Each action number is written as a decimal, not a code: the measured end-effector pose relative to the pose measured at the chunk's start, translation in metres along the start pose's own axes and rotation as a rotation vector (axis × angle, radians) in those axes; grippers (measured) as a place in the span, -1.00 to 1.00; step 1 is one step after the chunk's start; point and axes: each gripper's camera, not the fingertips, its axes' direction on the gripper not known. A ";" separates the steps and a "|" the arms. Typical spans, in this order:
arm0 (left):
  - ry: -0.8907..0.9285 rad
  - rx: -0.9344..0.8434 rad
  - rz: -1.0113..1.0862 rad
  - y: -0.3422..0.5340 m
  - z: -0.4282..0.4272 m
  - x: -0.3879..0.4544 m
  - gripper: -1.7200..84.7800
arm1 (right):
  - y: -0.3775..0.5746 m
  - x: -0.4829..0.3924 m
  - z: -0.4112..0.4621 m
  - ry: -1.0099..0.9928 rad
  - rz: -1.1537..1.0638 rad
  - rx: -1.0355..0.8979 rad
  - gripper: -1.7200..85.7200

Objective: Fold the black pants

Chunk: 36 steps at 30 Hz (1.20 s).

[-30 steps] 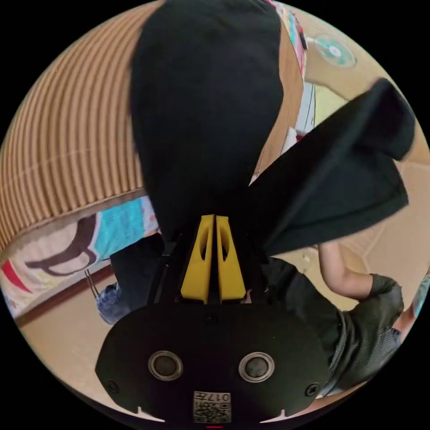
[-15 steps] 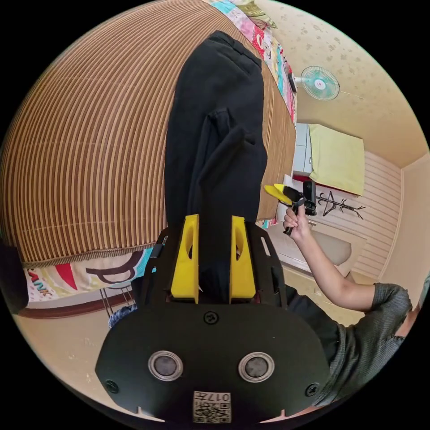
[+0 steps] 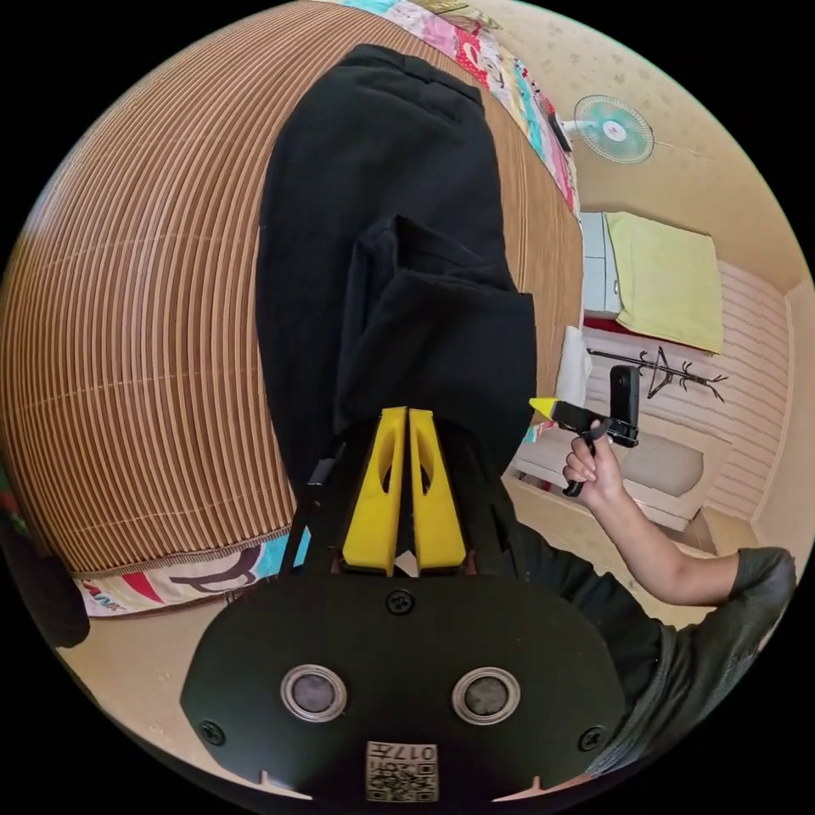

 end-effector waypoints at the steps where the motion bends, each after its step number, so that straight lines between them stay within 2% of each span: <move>1: 0.026 0.001 0.008 0.004 -0.003 0.000 -0.98 | 0.005 -0.002 -0.001 -0.036 -0.011 -0.015 -0.89; 5: 0.015 0.013 -0.095 0.027 -0.014 -0.028 -0.96 | 0.014 0.017 -0.006 -0.115 0.124 -0.001 -0.90; 7: 0.006 0.023 -0.166 0.029 -0.017 -0.049 -0.88 | 0.011 0.024 -0.008 -0.115 0.148 0.009 -0.91; 9: 0.031 0.040 -0.277 0.025 -0.021 -0.079 -0.69 | 0.005 0.029 -0.007 -0.072 0.188 -0.001 -0.90; 11: 0.066 0.063 -0.320 0.019 -0.022 -0.096 -0.63 | -0.004 0.037 -0.009 -0.047 0.272 0.039 -0.89; 17: 0.171 0.176 -0.224 -0.012 -0.041 -0.095 -0.69 | -0.039 0.036 -0.004 -0.136 0.268 0.076 -0.82; 23: 0.093 0.049 -0.151 -0.032 -0.040 -0.091 -0.75 | -0.053 0.009 0.010 -0.006 0.203 -0.024 -0.86; 25: 0.126 0.004 -0.122 -0.027 -0.036 -0.097 -0.83 | -0.048 0.001 0.009 -0.025 0.147 -0.024 -0.88; 28: 0.291 -0.071 -0.028 -0.011 -0.028 -0.105 -0.90 | -0.029 -0.015 0.006 -0.133 -0.017 -0.030 -0.89; 30: 0.423 -0.156 0.101 0.010 -0.021 -0.097 -0.92 | -0.015 -0.020 0.008 -0.260 -0.116 -0.094 -0.89; 32: 0.479 -0.257 0.176 0.030 -0.013 -0.091 -0.92 | 0.007 -0.022 0.018 -0.459 -0.214 -0.262 -0.89; 33: 0.493 -0.327 0.205 0.044 -0.006 -0.091 -0.92 | 0.012 -0.021 0.023 -0.497 -0.214 -0.323 -0.89; 34: 0.488 -0.360 0.210 0.052 -0.002 -0.092 -0.92 | 0.023 -0.014 0.035 -0.519 -0.170 -0.452 -0.88; 35: 0.449 -0.407 0.196 0.064 0.005 -0.100 -0.90 | 0.035 -0.007 0.046 -0.457 -0.125 -0.551 -0.88; 36: 0.374 -0.418 0.148 0.074 0.009 -0.114 -0.88 | 0.040 -0.004 0.048 -0.402 -0.112 -0.575 -0.87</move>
